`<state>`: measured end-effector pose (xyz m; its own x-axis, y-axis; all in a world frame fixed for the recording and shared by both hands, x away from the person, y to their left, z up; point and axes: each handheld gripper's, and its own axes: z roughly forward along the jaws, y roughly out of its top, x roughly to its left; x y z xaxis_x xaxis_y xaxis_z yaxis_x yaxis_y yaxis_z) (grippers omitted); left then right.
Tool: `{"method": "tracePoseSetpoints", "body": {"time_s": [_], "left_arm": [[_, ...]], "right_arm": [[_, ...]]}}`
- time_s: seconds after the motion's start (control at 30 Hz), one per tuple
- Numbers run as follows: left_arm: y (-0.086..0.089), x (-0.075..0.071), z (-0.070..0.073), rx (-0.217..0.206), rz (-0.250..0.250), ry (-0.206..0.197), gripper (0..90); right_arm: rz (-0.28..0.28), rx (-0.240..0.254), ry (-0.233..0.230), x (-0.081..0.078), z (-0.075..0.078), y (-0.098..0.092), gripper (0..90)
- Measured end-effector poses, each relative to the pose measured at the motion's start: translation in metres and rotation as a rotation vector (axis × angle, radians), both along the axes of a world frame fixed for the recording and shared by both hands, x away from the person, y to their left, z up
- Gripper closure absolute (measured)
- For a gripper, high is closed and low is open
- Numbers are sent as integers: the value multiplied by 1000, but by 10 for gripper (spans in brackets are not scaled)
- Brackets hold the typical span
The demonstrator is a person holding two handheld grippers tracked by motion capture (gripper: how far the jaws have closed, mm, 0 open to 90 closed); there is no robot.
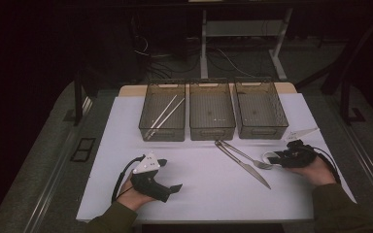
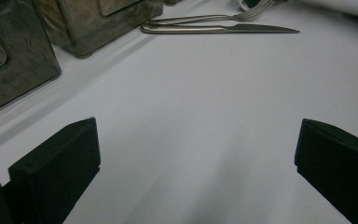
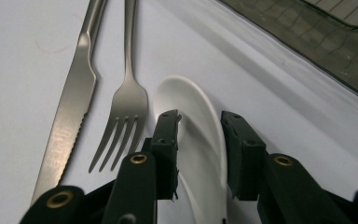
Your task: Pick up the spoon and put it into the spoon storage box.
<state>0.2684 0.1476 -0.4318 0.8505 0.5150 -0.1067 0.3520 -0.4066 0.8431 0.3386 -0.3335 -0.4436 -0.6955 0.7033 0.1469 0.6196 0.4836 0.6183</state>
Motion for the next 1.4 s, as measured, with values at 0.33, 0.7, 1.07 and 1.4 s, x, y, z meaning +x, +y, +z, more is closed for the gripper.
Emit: {"method": "tracePoseSetpoints", "body": {"time_s": [0.33, 0.7, 1.07, 1.4], "left_arm": [[0, 0, 0, 1, -3, -3, 0], [1, 1, -2, 4, -22, -9, 0], [2, 2, -4, -3, -36, -18, 0], [1, 2, -4, 1, -46, -17, 0]], "right_arm": [[33, -1, -17, -4, 4, -4, 816], [15, -43, -51, -6, 8, -5, 825], [-42, 1, -89, -8, 22, -16, 826], [-63, 71, -121, -8, 40, -18, 826]]}}
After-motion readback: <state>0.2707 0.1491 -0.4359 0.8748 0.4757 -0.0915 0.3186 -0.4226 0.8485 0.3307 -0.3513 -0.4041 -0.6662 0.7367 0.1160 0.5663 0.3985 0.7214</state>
